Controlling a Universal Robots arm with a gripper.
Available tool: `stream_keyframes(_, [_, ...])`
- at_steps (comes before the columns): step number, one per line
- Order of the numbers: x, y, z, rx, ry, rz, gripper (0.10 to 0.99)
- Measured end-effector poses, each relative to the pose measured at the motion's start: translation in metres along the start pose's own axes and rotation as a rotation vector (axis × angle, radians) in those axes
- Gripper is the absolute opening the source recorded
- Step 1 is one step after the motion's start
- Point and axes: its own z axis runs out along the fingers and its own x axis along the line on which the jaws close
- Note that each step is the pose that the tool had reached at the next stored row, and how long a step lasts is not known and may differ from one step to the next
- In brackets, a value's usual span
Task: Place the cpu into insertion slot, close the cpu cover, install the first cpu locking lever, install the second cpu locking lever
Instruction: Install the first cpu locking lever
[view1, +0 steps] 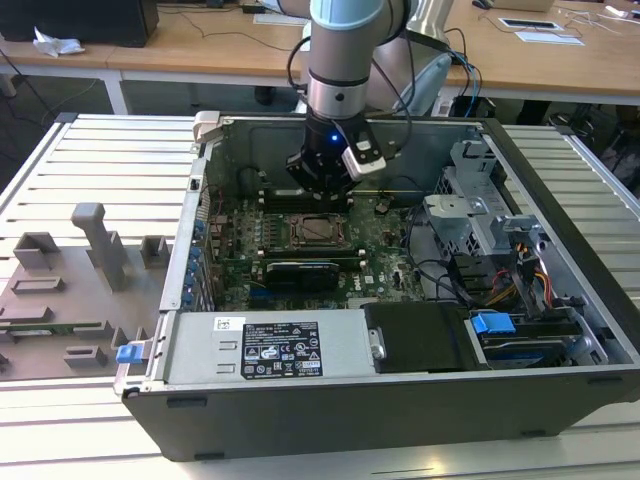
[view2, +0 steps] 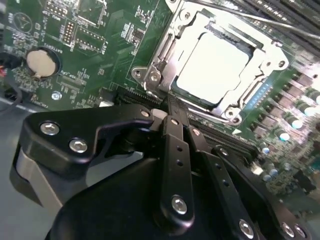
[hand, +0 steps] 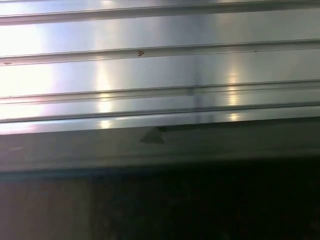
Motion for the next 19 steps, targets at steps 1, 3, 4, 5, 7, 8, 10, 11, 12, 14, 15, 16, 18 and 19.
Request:
stream_keyframes(1, [0.0,-0.0002,-0.0009,0.0,-0.0001,0.0,0.106])
stream_keyframes(3, [0.0001,-0.0019,-0.0013,0.0,-0.0002,0.0,0.106])
stream_keyframes(4, [0.0003,-0.0036,-0.0014,0.0,-0.0003,0.0,0.106])
stream_keyframes(5, [0.0005,-0.007,-0.0014,0.0,-0.0005,0.0,0.106])
stream_keyframes(7, [0.0007,-0.0124,-0.0014,0.0,-0.0008,-0.001,0.106])
stream_keyframes(8, [0.0009,-0.0182,-0.0014,0.0,-0.001,0.0,0.106])
stream_keyframes(10, [0.0009,-0.0297,-0.0014,0.001,-0.001,-0.001,0.106])
stream_keyframes(11, [0.0009,-0.0344,-0.0014,0.001,-0.0011,0.0,0.106])
stream_keyframes(12, [0.0008,-0.0432,-0.0014,0.001,-0.0011,0.0,0.106])
stream_keyframes(14, [0.0005,-0.0518,-0.0014,0.001,-0.0011,-0.001,0.106])
stream_keyframes(15, [0.0004,-0.0534,-0.0014,0.001,-0.0011,-0.001,0.106])
stream_keyframes(16, [0.0003,-0.0541,-0.0014,0.001,-0.0012,-0.001,0.106])
stream_keyframes(18, [0.0004,-0.0543,-0.0024,0.001,-0.001,0.0,0.106])
stream_keyframes(19, [0.0004,-0.0543,-0.0036,0.001,-0.0011,0.0,0.106])
